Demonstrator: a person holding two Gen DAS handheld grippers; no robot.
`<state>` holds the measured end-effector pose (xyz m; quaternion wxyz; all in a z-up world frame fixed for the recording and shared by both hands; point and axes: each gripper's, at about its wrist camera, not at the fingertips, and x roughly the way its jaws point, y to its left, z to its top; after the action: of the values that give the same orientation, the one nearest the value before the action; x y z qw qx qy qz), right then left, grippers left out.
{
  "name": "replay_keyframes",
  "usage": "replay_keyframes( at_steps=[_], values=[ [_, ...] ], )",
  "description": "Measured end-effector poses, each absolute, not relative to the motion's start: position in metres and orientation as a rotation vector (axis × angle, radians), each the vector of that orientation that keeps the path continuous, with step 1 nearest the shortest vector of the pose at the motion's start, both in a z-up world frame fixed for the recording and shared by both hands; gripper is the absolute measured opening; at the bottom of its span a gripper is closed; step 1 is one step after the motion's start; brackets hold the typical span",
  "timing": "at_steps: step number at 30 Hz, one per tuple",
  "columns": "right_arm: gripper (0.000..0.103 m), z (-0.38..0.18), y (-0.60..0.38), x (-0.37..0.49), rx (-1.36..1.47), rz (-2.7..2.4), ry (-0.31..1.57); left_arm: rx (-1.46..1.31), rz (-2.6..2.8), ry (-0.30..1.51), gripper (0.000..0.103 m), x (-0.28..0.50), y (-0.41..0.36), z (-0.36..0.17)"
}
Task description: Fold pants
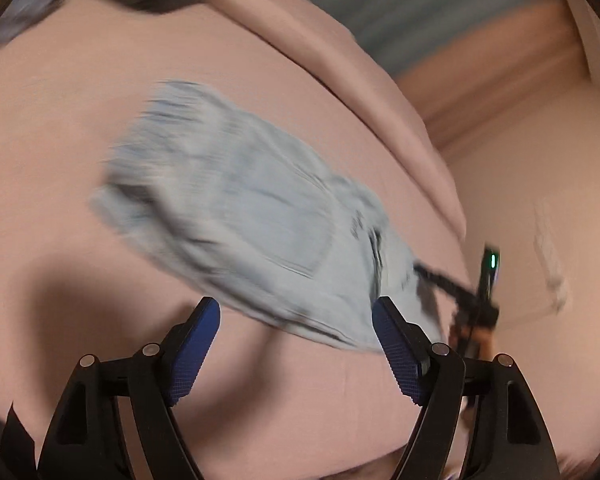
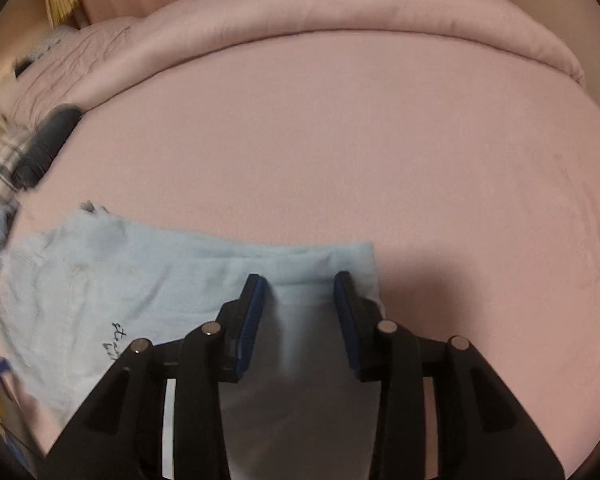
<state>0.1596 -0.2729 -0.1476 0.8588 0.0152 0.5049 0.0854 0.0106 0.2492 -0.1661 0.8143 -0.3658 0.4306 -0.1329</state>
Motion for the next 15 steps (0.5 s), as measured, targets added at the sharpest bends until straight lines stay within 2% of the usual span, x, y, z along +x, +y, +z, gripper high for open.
replay_keyframes(
  at_steps=[3, 8, 15],
  values=[
    [0.046, -0.132, -0.258, 0.151, -0.049, 0.129, 1.080, -0.927, -0.238, 0.897, 0.078, 0.006, 0.272, -0.185],
    [0.046, -0.098, -0.223, 0.107, -0.073, 0.284, 0.956, -1.119, -0.193, 0.858, 0.078, 0.015, 0.287, -0.209],
    [0.046, -0.100, -0.155, 0.077, -0.036, 0.503, 0.957, -1.272, -0.135, 0.812, 0.078, 0.034, 0.293, -0.222]
  ],
)
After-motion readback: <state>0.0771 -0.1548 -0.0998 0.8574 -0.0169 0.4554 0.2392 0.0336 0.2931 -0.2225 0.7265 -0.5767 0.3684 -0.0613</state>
